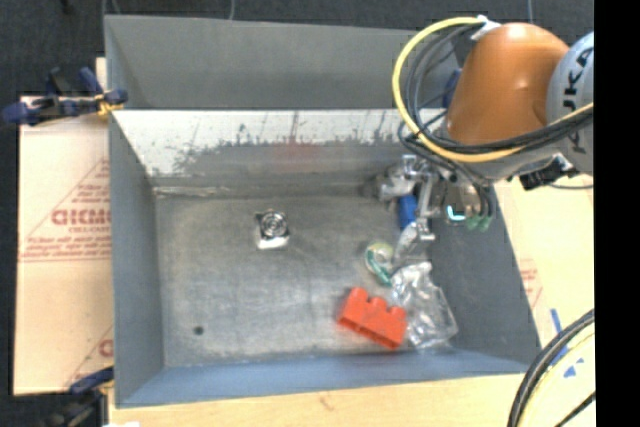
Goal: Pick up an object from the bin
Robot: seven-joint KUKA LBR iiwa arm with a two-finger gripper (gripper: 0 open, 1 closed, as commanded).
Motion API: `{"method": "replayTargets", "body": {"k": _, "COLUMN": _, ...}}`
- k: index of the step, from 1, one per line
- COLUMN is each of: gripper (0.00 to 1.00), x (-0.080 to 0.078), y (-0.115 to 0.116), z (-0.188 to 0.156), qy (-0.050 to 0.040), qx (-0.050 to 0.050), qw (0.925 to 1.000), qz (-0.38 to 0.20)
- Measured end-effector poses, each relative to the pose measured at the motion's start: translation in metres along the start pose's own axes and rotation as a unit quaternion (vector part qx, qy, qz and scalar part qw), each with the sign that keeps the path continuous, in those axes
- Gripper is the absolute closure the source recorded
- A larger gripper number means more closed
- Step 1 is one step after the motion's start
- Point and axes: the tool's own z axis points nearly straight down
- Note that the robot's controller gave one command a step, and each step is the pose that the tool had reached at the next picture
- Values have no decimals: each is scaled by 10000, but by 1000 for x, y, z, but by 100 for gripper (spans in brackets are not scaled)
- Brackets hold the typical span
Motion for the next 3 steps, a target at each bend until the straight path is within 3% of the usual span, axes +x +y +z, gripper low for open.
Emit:
{"method": "replayTargets", "body": {"k": 1, "gripper": 0, "x": -35, "y": -41, "z": 124, "qy": -61, "qx": 5, "qw": 9997, "qz": -255}}
{"method": "replayTargets", "body": {"k": 2, "gripper": 0, "x": -51, "y": -69, "z": 125, "qy": -53, "qx": 0, "qw": 10000, "qz": -6}}
{"method": "replayTargets", "body": {"k": 3, "gripper": 100, "x": -50, "y": -68, "z": 125, "qy": -42, "qx": 3, "qw": 10000, "qz": -20}}
